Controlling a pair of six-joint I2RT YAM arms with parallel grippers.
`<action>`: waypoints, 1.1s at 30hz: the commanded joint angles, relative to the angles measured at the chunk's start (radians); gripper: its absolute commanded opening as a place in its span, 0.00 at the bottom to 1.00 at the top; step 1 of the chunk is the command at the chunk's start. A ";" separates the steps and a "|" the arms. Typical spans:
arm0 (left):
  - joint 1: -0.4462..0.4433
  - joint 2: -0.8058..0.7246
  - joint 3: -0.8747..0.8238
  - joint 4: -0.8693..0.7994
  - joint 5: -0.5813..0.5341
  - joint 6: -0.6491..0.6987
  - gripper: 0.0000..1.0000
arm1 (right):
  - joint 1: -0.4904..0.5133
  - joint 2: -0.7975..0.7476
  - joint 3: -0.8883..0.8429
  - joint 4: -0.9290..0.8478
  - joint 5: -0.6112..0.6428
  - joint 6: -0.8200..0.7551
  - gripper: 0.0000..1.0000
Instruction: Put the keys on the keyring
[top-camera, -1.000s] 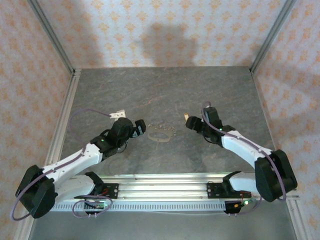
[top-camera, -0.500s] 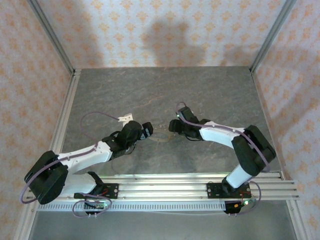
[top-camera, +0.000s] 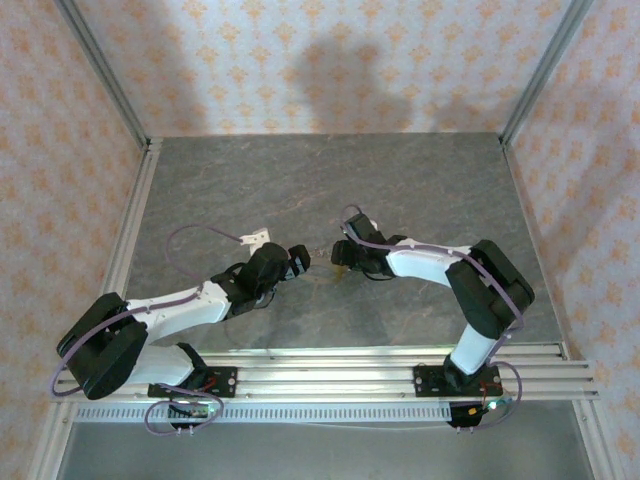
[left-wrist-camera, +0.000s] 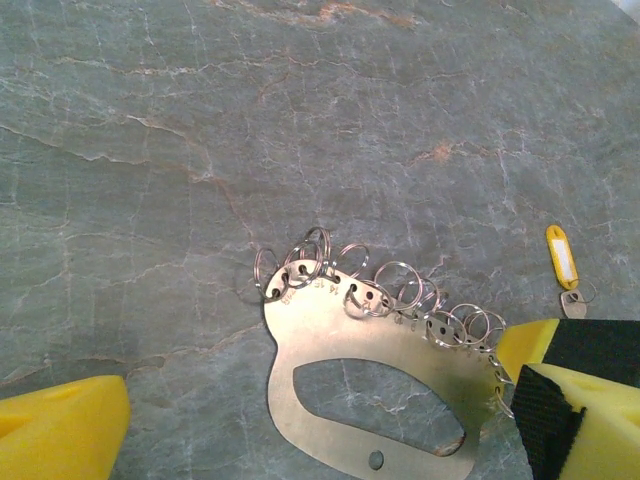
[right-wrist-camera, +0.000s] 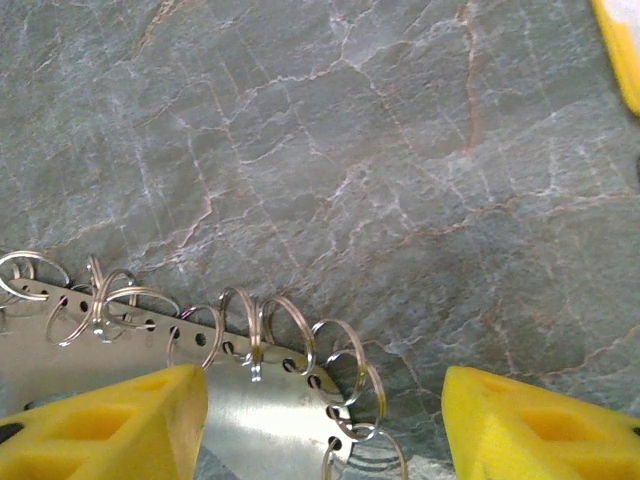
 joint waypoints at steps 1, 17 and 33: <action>-0.010 0.001 0.006 0.020 -0.042 -0.004 1.00 | 0.017 0.011 0.038 -0.020 0.023 0.002 0.63; -0.022 -0.021 -0.004 0.011 -0.054 0.000 1.00 | 0.061 0.029 0.074 0.005 -0.017 0.027 0.59; -0.027 -0.085 -0.004 -0.049 -0.042 0.035 1.00 | 0.061 -0.185 -0.008 -0.197 0.177 -0.167 0.59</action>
